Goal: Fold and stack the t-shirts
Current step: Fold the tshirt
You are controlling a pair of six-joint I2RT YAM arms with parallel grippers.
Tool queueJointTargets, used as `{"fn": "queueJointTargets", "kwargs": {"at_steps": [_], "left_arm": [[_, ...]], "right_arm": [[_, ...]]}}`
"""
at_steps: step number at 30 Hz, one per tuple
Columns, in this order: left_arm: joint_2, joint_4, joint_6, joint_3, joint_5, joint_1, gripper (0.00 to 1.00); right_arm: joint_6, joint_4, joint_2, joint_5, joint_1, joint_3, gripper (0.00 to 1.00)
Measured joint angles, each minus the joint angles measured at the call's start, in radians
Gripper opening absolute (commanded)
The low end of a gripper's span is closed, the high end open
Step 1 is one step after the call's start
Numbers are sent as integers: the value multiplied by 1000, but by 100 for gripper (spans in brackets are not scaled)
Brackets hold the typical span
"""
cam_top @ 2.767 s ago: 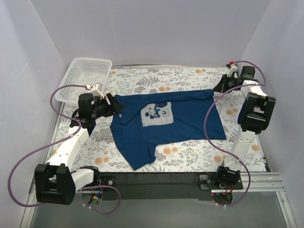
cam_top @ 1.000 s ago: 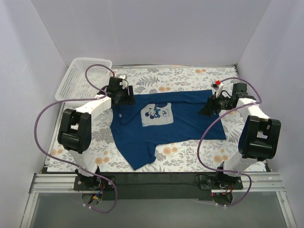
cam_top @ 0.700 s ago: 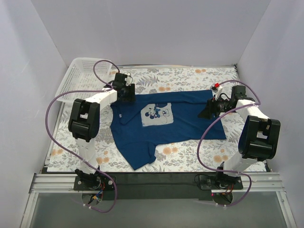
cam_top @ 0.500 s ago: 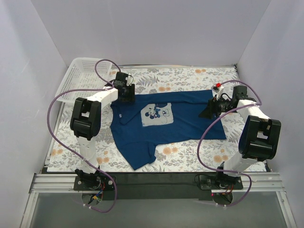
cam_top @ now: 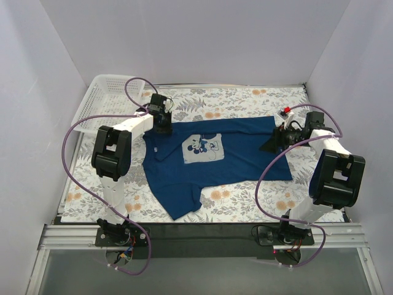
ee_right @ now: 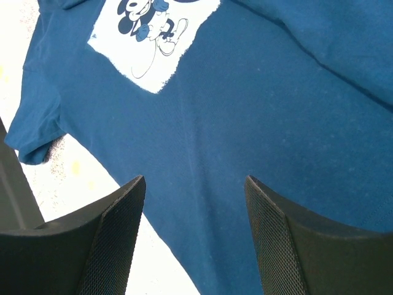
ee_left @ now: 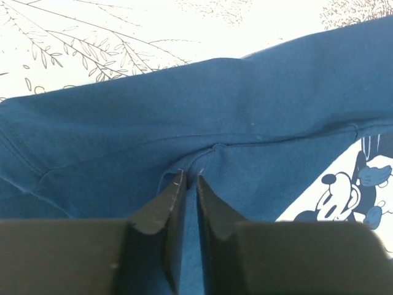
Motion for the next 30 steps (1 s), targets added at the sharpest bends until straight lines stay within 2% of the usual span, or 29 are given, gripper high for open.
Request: {"fn": "queueJointTargets", "kwargs": {"at_steps": [3, 11, 22, 28, 29, 30], "left_arm": [[0, 1, 2, -4, 14, 0, 0], [-64, 8, 13, -83, 61, 0, 0], [-347, 60, -31, -316, 246, -29, 0], [-349, 75, -70, -386, 367, -56, 1], [-344, 77, -74, -393, 383, -64, 2], [-338, 75, -77, -399, 396, -73, 9]], "right_arm": [[0, 0, 0, -8, -10, 0, 61], [-1, -10, 0, -25, -35, 0, 61], [-2, -26, -5, -40, -57, 0, 61], [-5, -27, -14, -43, -67, 0, 62], [-5, -27, -15, -43, -69, 0, 62], [-6, -27, -15, -43, -71, 0, 61]]}}
